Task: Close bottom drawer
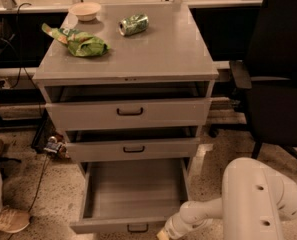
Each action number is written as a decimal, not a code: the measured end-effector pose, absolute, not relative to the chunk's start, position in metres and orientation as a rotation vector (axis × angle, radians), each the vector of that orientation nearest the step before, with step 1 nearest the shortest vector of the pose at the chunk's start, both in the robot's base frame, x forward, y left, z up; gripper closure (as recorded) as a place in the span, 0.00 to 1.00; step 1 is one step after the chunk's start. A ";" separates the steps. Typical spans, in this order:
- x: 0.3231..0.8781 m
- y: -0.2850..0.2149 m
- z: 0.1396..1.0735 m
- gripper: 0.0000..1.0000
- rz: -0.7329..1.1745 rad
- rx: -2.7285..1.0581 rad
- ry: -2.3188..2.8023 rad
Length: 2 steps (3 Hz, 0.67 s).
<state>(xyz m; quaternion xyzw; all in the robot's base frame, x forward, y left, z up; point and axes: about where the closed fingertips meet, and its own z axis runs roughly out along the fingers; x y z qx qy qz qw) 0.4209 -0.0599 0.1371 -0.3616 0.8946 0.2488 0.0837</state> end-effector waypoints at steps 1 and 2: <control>0.421 -0.060 0.137 1.00 0.742 -1.079 2.669; 0.450 -0.048 0.135 1.00 0.707 -1.100 2.582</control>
Offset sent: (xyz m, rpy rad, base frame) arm 0.1357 0.0541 -0.0012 0.0806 -0.3700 0.0553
